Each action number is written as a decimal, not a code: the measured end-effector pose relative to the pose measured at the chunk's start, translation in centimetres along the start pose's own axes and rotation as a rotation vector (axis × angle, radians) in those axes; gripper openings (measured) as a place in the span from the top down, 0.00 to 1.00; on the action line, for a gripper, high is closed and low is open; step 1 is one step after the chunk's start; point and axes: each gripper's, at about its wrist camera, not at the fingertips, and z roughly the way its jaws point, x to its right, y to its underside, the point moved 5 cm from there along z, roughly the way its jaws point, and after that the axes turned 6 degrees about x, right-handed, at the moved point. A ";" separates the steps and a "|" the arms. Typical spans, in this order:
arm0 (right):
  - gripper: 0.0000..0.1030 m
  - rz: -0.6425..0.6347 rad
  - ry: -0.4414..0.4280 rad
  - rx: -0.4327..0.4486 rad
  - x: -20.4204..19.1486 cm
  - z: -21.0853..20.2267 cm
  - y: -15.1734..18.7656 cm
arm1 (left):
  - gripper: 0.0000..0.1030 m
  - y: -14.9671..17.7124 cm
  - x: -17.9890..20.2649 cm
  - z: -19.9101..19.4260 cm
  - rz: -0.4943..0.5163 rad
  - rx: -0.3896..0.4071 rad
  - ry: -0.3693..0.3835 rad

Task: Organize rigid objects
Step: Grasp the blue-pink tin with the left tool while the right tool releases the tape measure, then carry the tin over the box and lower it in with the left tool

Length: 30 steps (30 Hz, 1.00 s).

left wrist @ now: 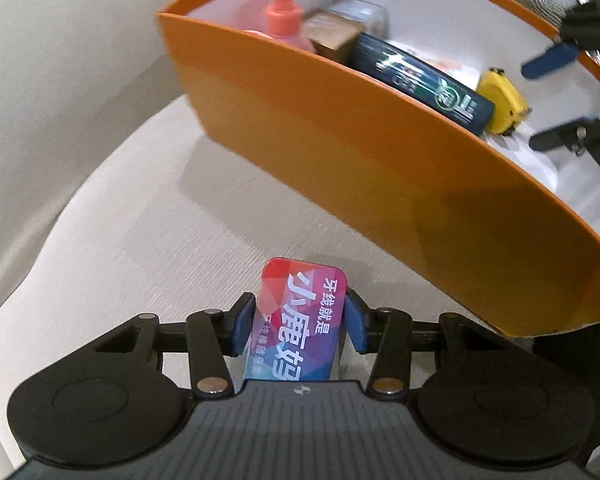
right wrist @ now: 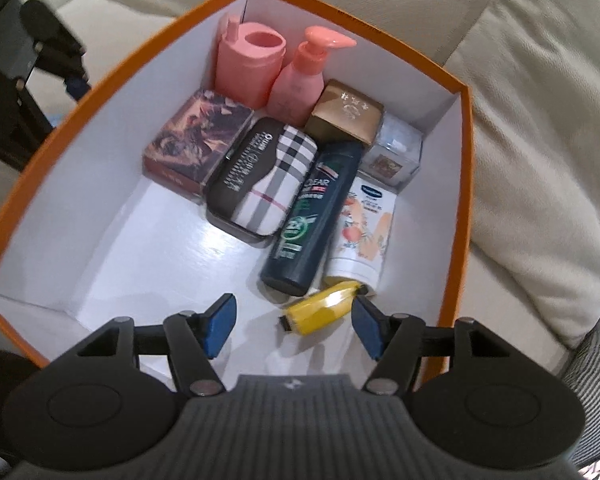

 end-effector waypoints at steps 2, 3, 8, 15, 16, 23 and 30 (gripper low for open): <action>0.37 0.016 -0.008 0.009 -0.3 -0.2 0.0 | 0.49 0.2 -0.1 -1.1 -0.021 0.019 -0.016; 0.37 0.023 -0.016 0.016 -0.5 -0.4 0.0 | 0.49 0.2 -0.2 -1.7 -0.032 0.031 -0.024; 0.37 0.050 -0.044 0.041 -1.3 -0.9 -0.1 | 0.51 -0.1 -0.1 -4.4 -0.061 0.085 -0.062; 0.37 0.091 -0.058 0.097 -1.4 -2.6 -0.6 | 0.51 -1.1 1.2 -7.9 -0.047 0.161 -0.093; 0.37 0.096 -0.060 0.104 -1.4 -2.9 -0.7 | 0.51 -1.5 1.6 -8.3 -0.036 0.173 -0.094; 0.38 0.098 -0.061 0.149 -0.9 -4.3 -1.2 | 0.51 -5.5 4.3 -12.9 0.058 0.271 -0.067; 0.39 0.134 -0.038 0.177 1.2 -5.4 -0.7 | 0.51 -11.6 9.6 -14.8 0.296 0.348 0.018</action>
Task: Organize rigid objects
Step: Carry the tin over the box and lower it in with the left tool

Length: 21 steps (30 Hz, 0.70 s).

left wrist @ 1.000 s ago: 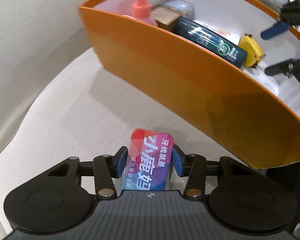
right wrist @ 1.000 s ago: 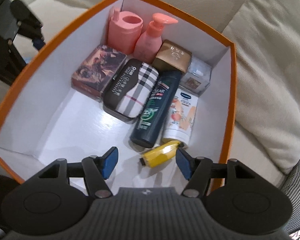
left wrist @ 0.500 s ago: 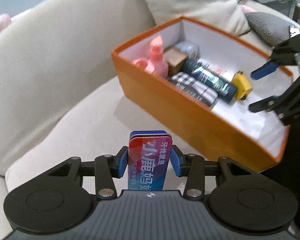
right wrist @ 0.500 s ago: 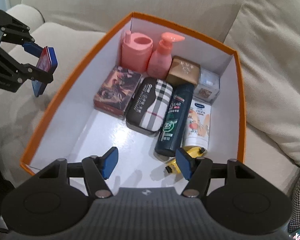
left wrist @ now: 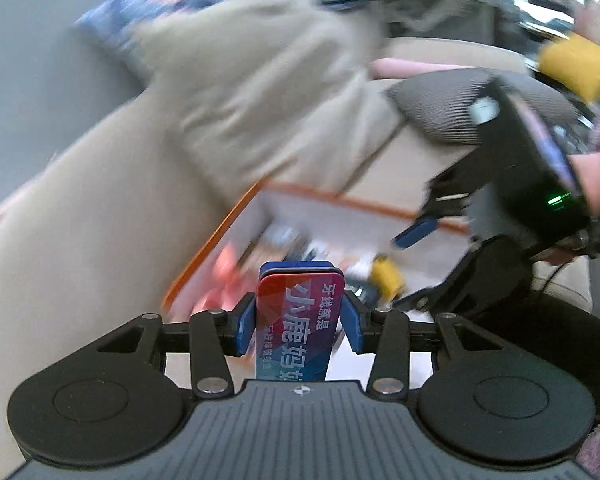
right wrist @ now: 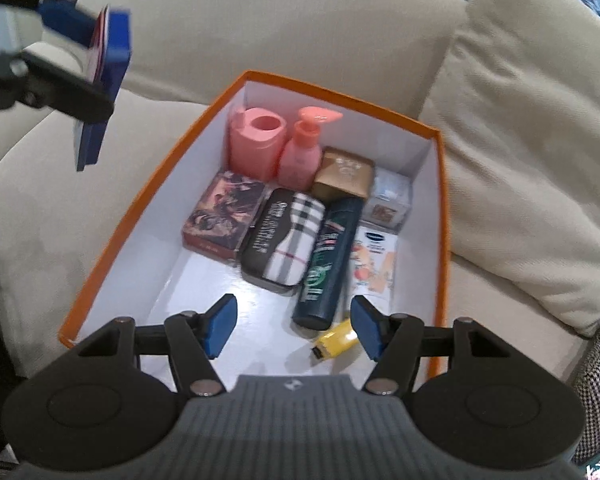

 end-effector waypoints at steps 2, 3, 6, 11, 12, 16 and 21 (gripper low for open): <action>0.39 -0.001 -0.001 0.005 0.7 -0.3 0.2 | 0.51 -1.3 1.5 1.3 0.084 -0.003 0.053; 0.39 -0.008 0.000 0.002 0.9 -0.5 0.3 | 0.51 -1.6 2.2 2.2 0.117 -0.016 0.076; 0.40 -0.017 0.011 -0.011 1.8 -0.6 0.7 | 0.51 -1.5 3.7 5.8 0.187 -0.092 0.141; 0.43 -0.020 -0.022 -0.014 2.3 -0.3 1.2 | 0.51 1.9 5.4 11.1 0.223 -0.234 0.238; 0.43 -0.026 -0.028 -0.017 2.3 -0.1 1.4 | 0.51 2.8 5.6 12.1 0.228 -0.262 0.249; 0.43 -0.017 -0.043 -0.033 2.3 0.9 2.1 | 0.51 5.5 5.7 14.4 0.224 -0.333 0.270; 0.43 -0.007 -0.066 -0.049 2.0 2.2 2.3 | 0.51 7.2 5.7 16.7 0.235 -0.383 0.287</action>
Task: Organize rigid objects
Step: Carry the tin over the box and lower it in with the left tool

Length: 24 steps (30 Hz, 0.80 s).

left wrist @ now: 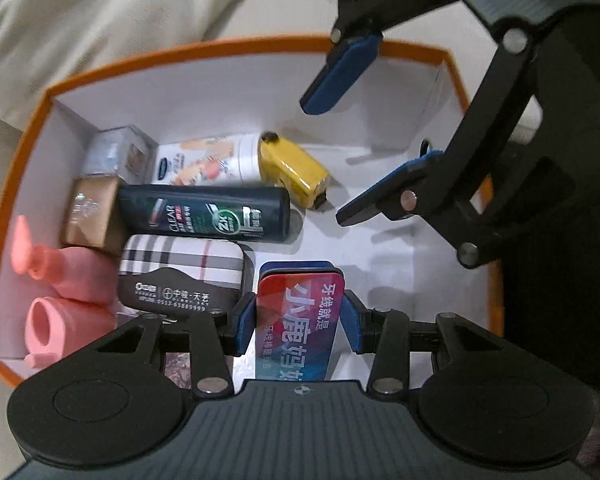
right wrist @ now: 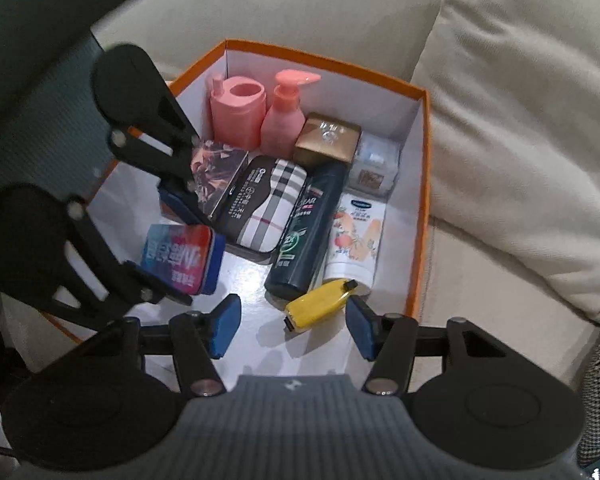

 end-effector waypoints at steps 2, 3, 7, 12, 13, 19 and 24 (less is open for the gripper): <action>0.43 -0.001 -0.004 -0.004 -0.2 0.4 0.0 | 0.51 0.1 0.0 0.7 0.020 -0.018 -0.003; 0.43 0.000 -0.006 -0.006 -0.2 0.5 0.0 | 0.51 0.1 -0.1 1.1 0.026 -0.022 -0.010; 0.43 0.006 -0.006 -0.011 -0.2 1.0 0.0 | 0.50 -0.1 -0.8 1.6 0.029 -0.033 -0.034; 0.43 0.013 -0.006 -0.014 -0.1 1.0 0.0 | 0.47 0.0 -0.8 1.8 0.046 -0.029 -0.083; 0.43 0.014 -0.006 -0.015 -0.1 1.0 0.0 | 0.47 0.0 -0.9 1.9 0.048 -0.027 -0.087; 0.42 0.021 -0.006 -0.021 -0.3 0.9 0.1 | 0.37 -0.1 -0.9 1.2 0.039 -0.002 -0.119; 0.41 0.020 0.001 -0.016 -0.5 0.3 -0.2 | 0.37 0.0 -1.2 -1.2 -0.032 0.044 -0.133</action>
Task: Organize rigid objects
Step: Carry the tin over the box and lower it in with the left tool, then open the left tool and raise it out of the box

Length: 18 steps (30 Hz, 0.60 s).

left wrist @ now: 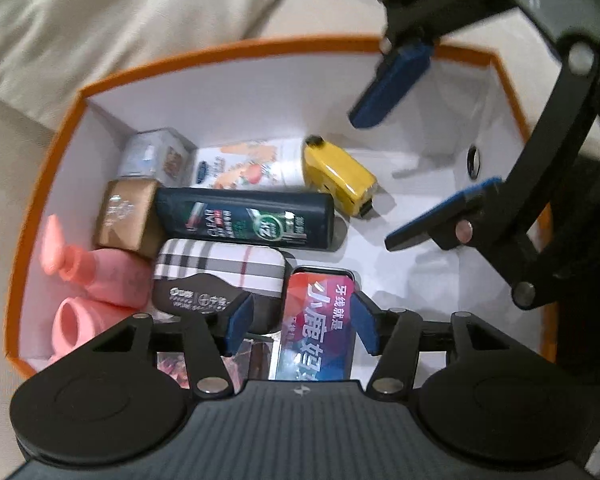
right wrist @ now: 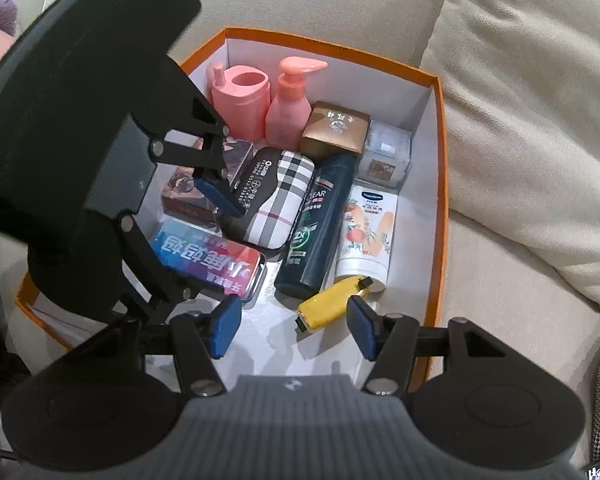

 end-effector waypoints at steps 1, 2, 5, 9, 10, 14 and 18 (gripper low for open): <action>0.41 -0.001 0.003 0.003 -0.1 -0.3 -0.1 | 0.36 0.0 -0.3 -0.7 -0.020 0.013 -0.009; 0.41 -0.001 0.005 0.007 -0.2 -0.5 -0.2 | 0.35 0.0 -0.6 -1.7 -0.044 0.031 -0.025; 0.37 0.010 0.005 0.027 -0.5 -1.6 -0.8 | 0.33 0.0 -1.7 -4.5 -0.134 0.092 -0.088; 0.36 0.028 -0.001 0.065 -1.3 -3.3 -1.7 | 0.33 0.5 -3.2 -8.8 -0.289 0.179 -0.143; 0.35 0.031 -0.003 0.078 -1.7 -3.9 -2.0 | 0.33 0.8 -3.5 -10.1 -0.329 0.203 -0.159; 0.32 0.053 -0.018 0.134 -3.2 -6.0 -3.0 | 0.32 2.3 -4.6 -14.6 -0.442 0.293 -0.244; 0.29 0.104 -0.038 0.196 -4.6 -8.1 -4.1 | 0.24 4.3 -4.9 -19.5 -0.550 0.403 -0.325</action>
